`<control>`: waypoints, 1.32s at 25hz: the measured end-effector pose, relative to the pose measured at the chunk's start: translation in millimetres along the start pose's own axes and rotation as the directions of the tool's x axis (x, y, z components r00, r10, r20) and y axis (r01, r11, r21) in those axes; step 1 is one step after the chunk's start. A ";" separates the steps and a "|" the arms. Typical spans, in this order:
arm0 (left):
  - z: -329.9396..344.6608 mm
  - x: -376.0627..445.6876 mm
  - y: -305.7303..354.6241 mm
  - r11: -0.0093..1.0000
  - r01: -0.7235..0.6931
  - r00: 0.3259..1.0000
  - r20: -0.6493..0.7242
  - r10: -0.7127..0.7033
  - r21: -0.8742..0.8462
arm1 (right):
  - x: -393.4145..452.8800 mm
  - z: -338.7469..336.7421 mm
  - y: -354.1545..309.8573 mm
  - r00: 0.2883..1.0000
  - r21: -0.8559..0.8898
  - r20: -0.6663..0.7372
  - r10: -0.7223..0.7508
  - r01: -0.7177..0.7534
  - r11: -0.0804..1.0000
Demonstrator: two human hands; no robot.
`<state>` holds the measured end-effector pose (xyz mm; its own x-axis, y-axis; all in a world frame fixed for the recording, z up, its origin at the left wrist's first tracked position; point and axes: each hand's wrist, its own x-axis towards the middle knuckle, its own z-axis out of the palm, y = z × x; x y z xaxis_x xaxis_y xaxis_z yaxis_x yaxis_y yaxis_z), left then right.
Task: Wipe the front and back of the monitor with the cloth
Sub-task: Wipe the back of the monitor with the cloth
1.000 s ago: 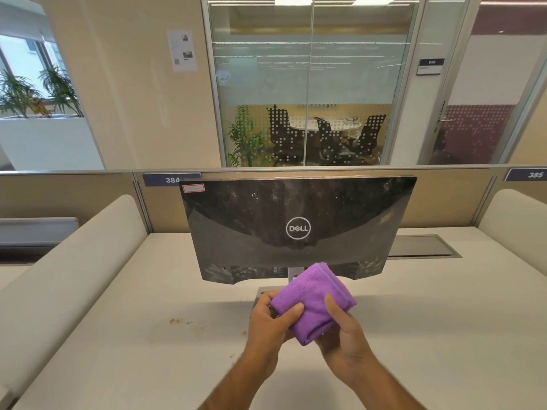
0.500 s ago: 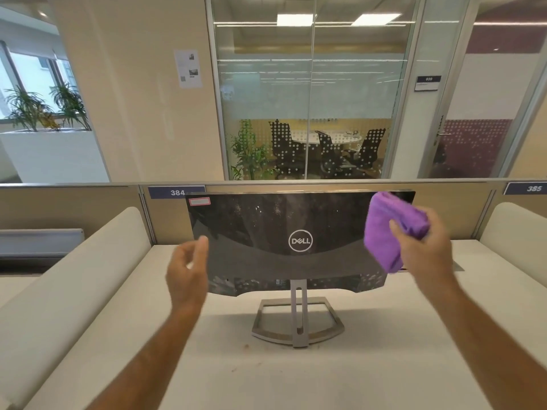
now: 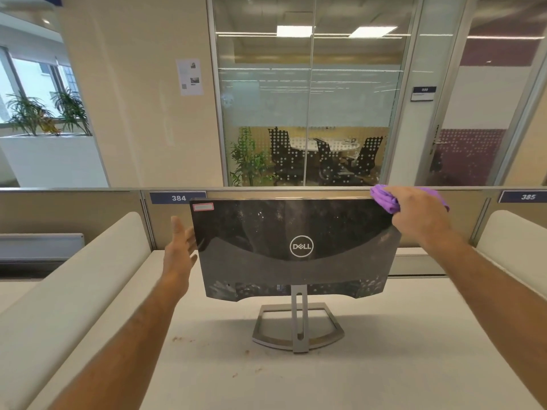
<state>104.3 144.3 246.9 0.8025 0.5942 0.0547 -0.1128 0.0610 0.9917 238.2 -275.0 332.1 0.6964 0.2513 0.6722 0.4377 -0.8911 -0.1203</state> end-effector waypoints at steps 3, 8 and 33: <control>-0.2 0.0 0.2 1.000 0.004 1.000 -0.007 -0.004 -0.003 | 5.3 -5.6 -15.4 0.990 0.181 0.114 -0.081 0.060 0.982; -0.5 1.5 -0.3 1.000 0.006 1.000 -0.001 -0.006 -0.017 | 28.3 -28.7 -8.6 0.983 0.280 -0.065 0.173 -0.149 0.948; -2.0 -0.7 2.1 1.000 0.022 1.000 0.010 -0.022 0.005 | 34.0 3.3 -67.5 0.977 0.517 0.215 -0.011 -0.104 0.850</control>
<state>102.4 145.6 248.7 0.8104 0.5850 0.0336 -0.0919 0.0702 0.9933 234.2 -205.1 360.7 0.7974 0.3366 0.5008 0.5934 -0.5877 -0.5499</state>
